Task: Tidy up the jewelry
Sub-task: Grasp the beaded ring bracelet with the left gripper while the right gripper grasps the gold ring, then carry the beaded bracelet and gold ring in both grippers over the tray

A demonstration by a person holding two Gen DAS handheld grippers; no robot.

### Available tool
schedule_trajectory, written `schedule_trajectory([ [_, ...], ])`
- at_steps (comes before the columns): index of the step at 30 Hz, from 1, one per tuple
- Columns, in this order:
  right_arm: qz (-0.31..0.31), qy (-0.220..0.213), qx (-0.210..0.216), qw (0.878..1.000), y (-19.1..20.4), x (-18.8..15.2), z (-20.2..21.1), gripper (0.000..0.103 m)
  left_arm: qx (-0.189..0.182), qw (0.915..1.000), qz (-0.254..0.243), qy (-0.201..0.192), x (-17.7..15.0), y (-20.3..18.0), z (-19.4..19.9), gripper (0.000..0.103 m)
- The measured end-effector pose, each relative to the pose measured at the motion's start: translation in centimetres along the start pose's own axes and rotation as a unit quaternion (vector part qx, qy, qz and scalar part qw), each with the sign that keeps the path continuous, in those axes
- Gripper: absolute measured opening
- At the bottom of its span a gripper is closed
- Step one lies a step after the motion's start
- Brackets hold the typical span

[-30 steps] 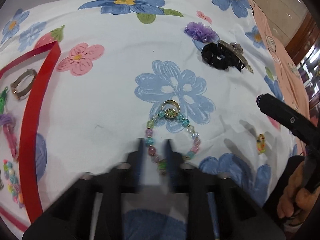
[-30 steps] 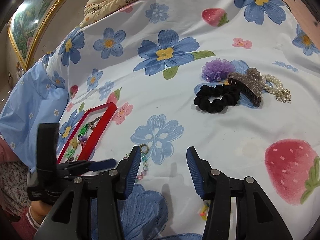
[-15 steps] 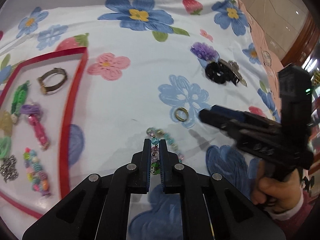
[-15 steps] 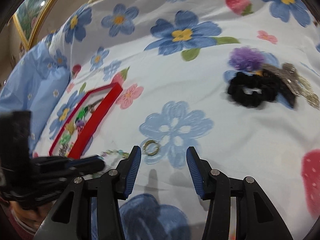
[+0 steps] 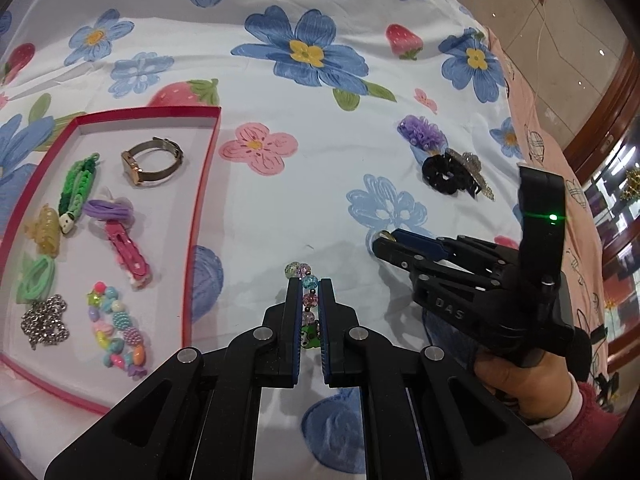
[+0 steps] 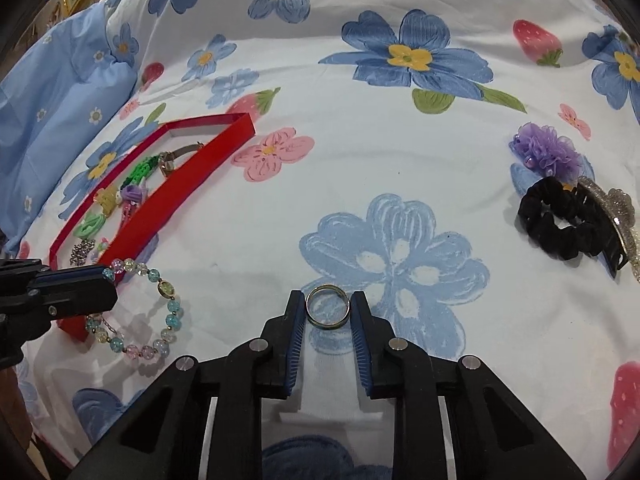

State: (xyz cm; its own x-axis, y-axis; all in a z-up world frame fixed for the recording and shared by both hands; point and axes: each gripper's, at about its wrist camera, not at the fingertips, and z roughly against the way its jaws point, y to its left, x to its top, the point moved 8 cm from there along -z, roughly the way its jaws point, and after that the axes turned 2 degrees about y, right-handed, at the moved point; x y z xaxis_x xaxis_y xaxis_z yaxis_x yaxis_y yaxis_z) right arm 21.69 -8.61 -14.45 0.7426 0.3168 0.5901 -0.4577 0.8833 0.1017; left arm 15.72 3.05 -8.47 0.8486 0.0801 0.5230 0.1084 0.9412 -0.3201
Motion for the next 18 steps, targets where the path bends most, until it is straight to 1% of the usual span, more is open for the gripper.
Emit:
schedule_trajectory([
  [9, -0.001, -0.025, 0.057, 0.998, 3.4, 1.5, 3.2, 0.023, -0.001, 0.9993, 0.023, -0.03, 0.3, 1.7, 3.2, 0.006],
  [18, 0.019, -0.033, 0.103, 0.994, 7.9, 2.6, 4.5, 0.023, 0.019, 0.997, 0.047, -0.059, 0.5, 4.7, 6.6, 0.006],
])
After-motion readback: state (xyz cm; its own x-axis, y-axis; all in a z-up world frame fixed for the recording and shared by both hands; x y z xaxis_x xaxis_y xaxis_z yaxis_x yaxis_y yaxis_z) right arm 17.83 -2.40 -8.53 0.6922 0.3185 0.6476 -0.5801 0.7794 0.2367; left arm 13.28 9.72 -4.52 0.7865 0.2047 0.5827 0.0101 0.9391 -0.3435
